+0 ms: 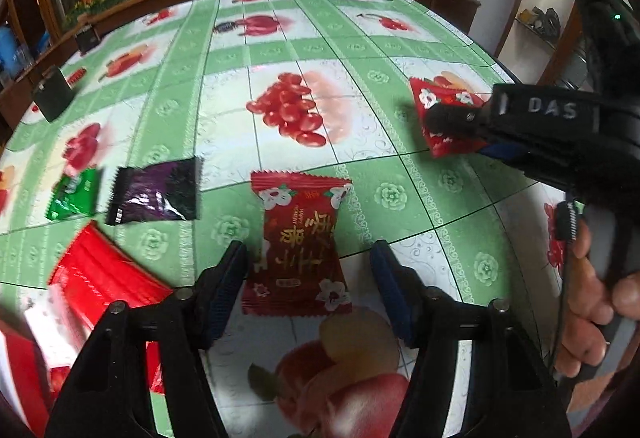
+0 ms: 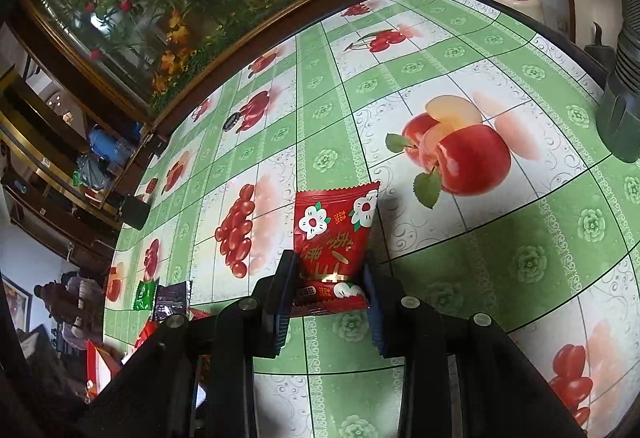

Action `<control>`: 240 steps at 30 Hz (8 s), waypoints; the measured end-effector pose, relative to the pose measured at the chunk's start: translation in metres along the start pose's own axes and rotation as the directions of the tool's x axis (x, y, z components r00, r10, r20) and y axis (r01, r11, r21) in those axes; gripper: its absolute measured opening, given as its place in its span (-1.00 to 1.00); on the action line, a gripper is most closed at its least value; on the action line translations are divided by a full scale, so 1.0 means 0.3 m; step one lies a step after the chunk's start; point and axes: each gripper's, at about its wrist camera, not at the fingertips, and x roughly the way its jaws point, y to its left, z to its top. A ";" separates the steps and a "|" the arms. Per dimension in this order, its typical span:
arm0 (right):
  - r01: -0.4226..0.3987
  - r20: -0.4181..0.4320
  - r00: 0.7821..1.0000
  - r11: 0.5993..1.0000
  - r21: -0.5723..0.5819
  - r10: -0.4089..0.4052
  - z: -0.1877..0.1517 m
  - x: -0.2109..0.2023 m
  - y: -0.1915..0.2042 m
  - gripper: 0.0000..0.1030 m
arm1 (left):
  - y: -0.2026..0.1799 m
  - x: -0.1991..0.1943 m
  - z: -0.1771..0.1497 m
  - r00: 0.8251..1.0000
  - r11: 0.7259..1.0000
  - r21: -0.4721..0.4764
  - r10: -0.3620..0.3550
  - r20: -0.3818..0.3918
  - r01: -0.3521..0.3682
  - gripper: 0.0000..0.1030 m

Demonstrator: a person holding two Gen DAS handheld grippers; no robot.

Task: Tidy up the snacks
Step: 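Grasp red flower-print candy with left tool while right tool grasps another, then carry both red candies over the white tray and open both tools, then move both open tools back to the table toward the red package, then grasp red rectangular package with right tool while left tool grasps white-pink packet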

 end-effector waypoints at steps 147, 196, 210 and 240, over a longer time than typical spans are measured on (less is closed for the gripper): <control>-0.038 0.179 0.971 0.835 -0.549 0.162 -0.367 -0.047 0.747 0.26 | 0.510 -0.489 -0.373 0.839 0.831 -0.331 0.517 0.167 -0.446 0.38; 0.102 -0.067 0.982 0.794 -0.599 -0.177 -0.251 0.195 0.512 0.04 | 0.429 -0.140 -0.123 0.930 0.926 -0.084 0.367 -0.039 -0.369 0.38; 0.099 -0.071 0.982 0.795 -0.599 -0.177 -0.252 0.204 0.518 0.09 | 0.285 -0.100 -0.146 0.997 0.998 -0.039 0.052 -0.059 -0.055 0.15; 0.099 -0.066 0.983 0.788 -0.607 -0.174 -0.251 0.201 0.515 0.04 | 0.280 -0.195 -0.295 0.998 0.998 0.004 0.064 -0.025 -0.064 -0.24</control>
